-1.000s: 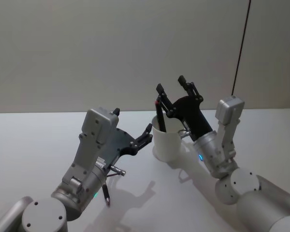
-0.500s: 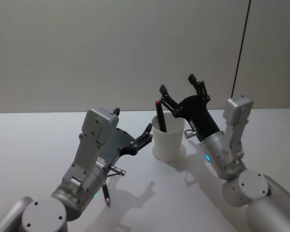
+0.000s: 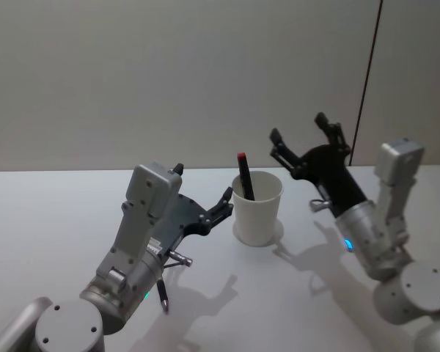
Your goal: Place the pen into the pen holder.
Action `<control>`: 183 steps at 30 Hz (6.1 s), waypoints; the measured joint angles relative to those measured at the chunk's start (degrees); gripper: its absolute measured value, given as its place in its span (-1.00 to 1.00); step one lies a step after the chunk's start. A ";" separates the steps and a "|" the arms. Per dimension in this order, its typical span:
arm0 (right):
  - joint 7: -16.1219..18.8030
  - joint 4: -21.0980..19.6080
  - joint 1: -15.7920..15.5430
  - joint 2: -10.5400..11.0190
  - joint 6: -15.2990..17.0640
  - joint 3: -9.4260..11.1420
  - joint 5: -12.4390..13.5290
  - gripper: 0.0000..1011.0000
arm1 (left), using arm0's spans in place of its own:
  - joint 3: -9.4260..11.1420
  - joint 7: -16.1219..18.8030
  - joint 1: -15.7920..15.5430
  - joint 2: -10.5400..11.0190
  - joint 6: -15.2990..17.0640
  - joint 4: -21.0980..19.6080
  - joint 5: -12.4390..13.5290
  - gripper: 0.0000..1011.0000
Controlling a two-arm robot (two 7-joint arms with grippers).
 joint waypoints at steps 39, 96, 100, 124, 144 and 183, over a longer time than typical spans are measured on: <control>-6.66 -37.60 -25.40 16.31 27.07 8.67 7.52 0.98 | 0.00 0.00 0.00 0.00 0.00 0.00 0.00 0.99; -7.98 -42.79 -31.37 20.03 32.06 11.09 10.66 0.98 | -3.05 2.96 0.32 1.65 17.29 -3.71 0.17 0.99; -7.98 -42.81 -31.39 20.05 32.07 11.10 10.67 0.98 | -3.21 2.96 0.28 1.67 19.76 -4.15 0.16 0.99; -7.98 -42.82 -31.44 20.08 32.07 11.10 10.66 0.98 | -3.37 5.42 -0.31 -0.35 30.69 -5.60 1.96 0.99; -7.98 -42.81 -31.43 20.08 32.07 11.09 10.66 0.98 | -4.07 8.12 -0.06 -2.45 33.29 -5.46 0.70 0.99; -7.97 -42.81 -31.43 20.07 32.07 11.09 10.66 0.98 | -6.66 3.84 -1.78 -3.20 39.48 -2.72 1.64 0.99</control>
